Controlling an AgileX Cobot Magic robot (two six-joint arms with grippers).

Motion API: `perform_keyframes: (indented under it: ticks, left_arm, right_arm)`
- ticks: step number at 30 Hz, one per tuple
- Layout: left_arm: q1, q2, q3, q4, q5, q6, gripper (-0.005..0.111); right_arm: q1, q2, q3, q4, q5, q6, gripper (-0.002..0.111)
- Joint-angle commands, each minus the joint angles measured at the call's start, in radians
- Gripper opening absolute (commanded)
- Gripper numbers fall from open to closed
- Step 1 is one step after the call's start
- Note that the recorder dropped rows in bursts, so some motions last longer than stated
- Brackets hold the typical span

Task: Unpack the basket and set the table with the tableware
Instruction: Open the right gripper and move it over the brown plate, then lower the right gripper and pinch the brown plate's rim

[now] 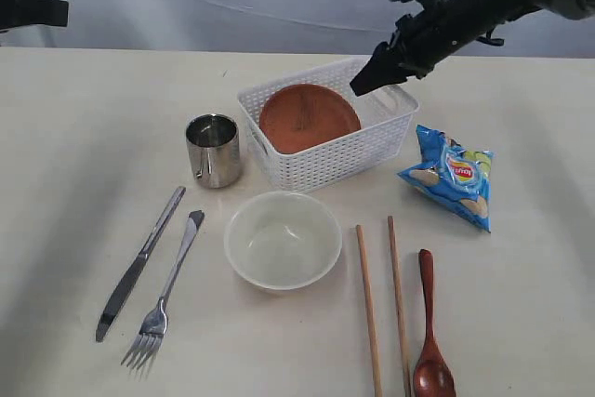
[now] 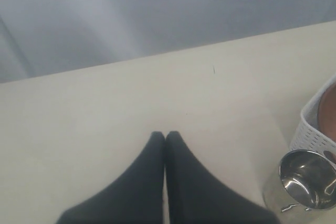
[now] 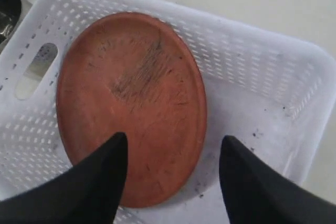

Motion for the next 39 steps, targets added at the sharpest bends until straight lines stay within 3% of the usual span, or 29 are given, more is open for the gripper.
perform_keyframes:
  ticks: [1,12,33,36,39]
  left_arm:
    - [0.003,0.005,0.007,-0.003,-0.015,0.001,0.0]
    - [0.003,0.005,0.007,-0.007,-0.015,0.001,0.0]
    - [0.003,0.005,0.007,-0.028,-0.015,0.001,0.0]
    - [0.003,0.005,0.007,-0.028,-0.02,0.001,0.0]
    - [0.003,0.005,0.007,-0.028,-0.021,0.001,0.0]
  right_arm:
    - [0.04,0.022,-0.003,0.011,-0.066,-0.016,0.051]
    - [0.094,0.034,-0.003,-0.034,-0.266,0.01,0.051]
    - [0.103,0.098,-0.003,-0.064,-0.22,0.014,0.051]
    - [0.103,0.1,-0.003,-0.062,-0.211,0.014,0.048]
    - [0.103,0.1,-0.003,-0.062,-0.197,0.014,0.038]
